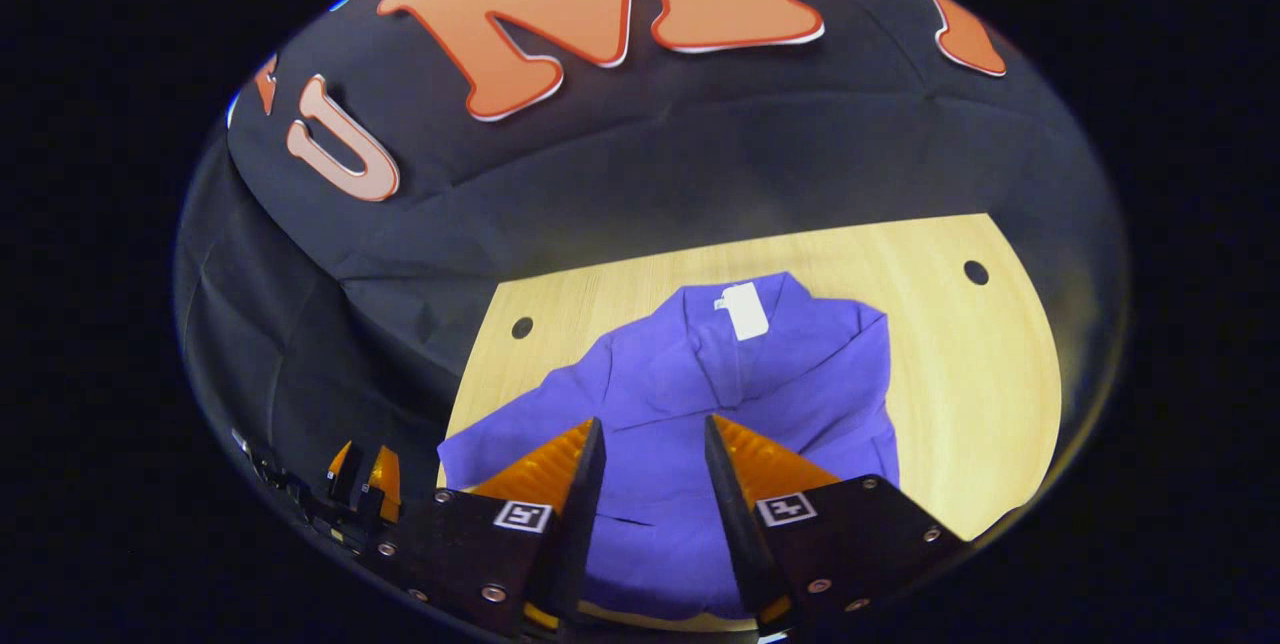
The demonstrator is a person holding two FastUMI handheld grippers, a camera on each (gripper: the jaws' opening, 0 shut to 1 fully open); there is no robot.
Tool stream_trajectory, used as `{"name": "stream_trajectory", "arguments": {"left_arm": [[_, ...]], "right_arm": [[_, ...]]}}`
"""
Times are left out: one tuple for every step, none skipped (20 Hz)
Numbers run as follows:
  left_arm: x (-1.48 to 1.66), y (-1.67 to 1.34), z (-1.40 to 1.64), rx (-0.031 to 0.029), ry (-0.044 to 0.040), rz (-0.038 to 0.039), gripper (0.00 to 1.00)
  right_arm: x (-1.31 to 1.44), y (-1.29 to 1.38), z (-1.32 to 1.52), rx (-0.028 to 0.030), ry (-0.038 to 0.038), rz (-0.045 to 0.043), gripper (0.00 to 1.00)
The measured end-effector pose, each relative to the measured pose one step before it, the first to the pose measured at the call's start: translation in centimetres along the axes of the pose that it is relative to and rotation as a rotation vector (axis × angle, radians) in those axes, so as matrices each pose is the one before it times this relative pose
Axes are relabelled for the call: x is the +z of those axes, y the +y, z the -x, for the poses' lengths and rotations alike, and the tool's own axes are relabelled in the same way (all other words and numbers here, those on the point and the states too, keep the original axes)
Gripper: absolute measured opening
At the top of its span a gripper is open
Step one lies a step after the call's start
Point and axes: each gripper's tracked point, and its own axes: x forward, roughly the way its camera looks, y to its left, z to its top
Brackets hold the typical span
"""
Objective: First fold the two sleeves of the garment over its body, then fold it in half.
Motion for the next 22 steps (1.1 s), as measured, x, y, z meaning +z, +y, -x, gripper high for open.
{"name": "stream_trajectory", "arguments": {"left_arm": [[-0.342,0.235,-0.564,0.00098,0.02768,0.01227,0.97],[-0.370,0.391,-0.435,0.00435,0.02404,0.01436,0.97],[-0.304,0.448,-0.689,0.00318,0.03374,0.01361,0.97],[-0.761,0.524,-0.719,0.00312,0.03249,0.01586,0.97],[-0.577,0.315,-0.701,-0.00369,0.04317,0.01201,0.97],[-0.711,0.475,-0.543,-0.01207,0.03820,0.01749,0.97],[-0.485,-0.118,-0.513,-0.02306,0.03760,0.01966,0.97],[-0.786,0.392,-0.392,-0.00988,0.04215,0.01439,0.97],[-0.624,0.480,-0.617,-0.00026,0.03815,0.00974,0.97],[-0.867,0.288,-0.821,0.00516,0.04700,0.01550,0.98],[-0.792,-0.010,-0.710,-0.01023,0.05100,0.01341,0.97],[-0.727,0.225,-0.645,-0.00079,0.03871,0.01640,0.97],[-0.629,0.102,-0.714,-0.00812,0.05067,0.01146,0.98],[-0.584,0.418,-0.685,0.00292,0.04147,0.01269,0.98],[-0.330,0.324,-0.799,0.00002,0.04419,0.01440,0.98],[-0.323,0.408,-0.683,0.00519,0.04388,0.01784,0.98],[-0.297,0.435,-0.732,0.00052,0.03888,0.01178,0.98],[-0.337,0.508,-0.732,0.00443,0.03351,0.01227,0.98],[-0.478,0.592,-0.679,0.00130,0.04375,0.01514,0.98],[-0.491,0.331,-0.607,-0.00989,0.03841,0.02396,0.98],[-0.284,0.154,-0.643,-0.02462,0.03528,0.02505,0.98],[-0.735,0.136,-0.816,-0.01439,0.04184,0.02901,0.97]], "right_arm": [[0.496,-0.648,0.551,-0.01024,-0.03134,0.00616,0.68],[0.456,-0.751,0.606,-0.01340,-0.03054,0.00580,0.62],[0.466,-0.752,0.477,-0.01467,-0.02983,0.00531,0.82],[0.476,-0.705,0.623,-0.01470,-0.03067,0.00069,0.85],[0.702,-0.624,0.455,-0.00859,-0.03580,-0.00192,0.90],[0.577,-0.547,0.503,-0.00781,-0.03581,-0.00179,0.92],[0.704,-0.645,0.482,-0.01139,-0.03616,0.00316,0.95],[0.660,-0.808,0.534,-0.01509,-0.03100,0.00792,0.96],[0.665,-0.617,0.575,-0.01376,-0.03089,0.01099,0.96],[0.472,-0.661,0.539,-0.01358,-0.02876,0.01059,0.96],[0.537,-0.543,0.399,-0.01038,-0.03050,0.01168,0.96],[0.417,-0.538,0.474,-0.01493,-0.02571,0.01364,0.96],[0.452,-0.604,0.457,-0.01459,-0.02624,0.01561,0.96],[0.325,-0.544,0.478,-0.01705,-0.02293,0.01603,0.96],[0.315,-0.494,0.446,-0.01376,-0.02051,0.01702,0.96],[0.337,-0.429,0.449,-0.01133,-0.02238,0.01794,0.96],[0.181,-0.374,0.517,-0.00762,-0.01594,0.01728,0.96],[0.134,-0.227,0.337,-0.00843,-0.01487,0.01941,0.95],[0.047,-0.494,0.420,-0.01562,-0.00700,0.02029,0.96],[-0.077,-0.367,0.328,-0.01324,-0.00991,0.01673,0.96],[-0.092,-0.409,0.292,-0.01285,-0.00507,0.01036,0.96],[-0.211,-0.180,0.250,-0.00448,-0.00068,0.00396,0.96]]}}
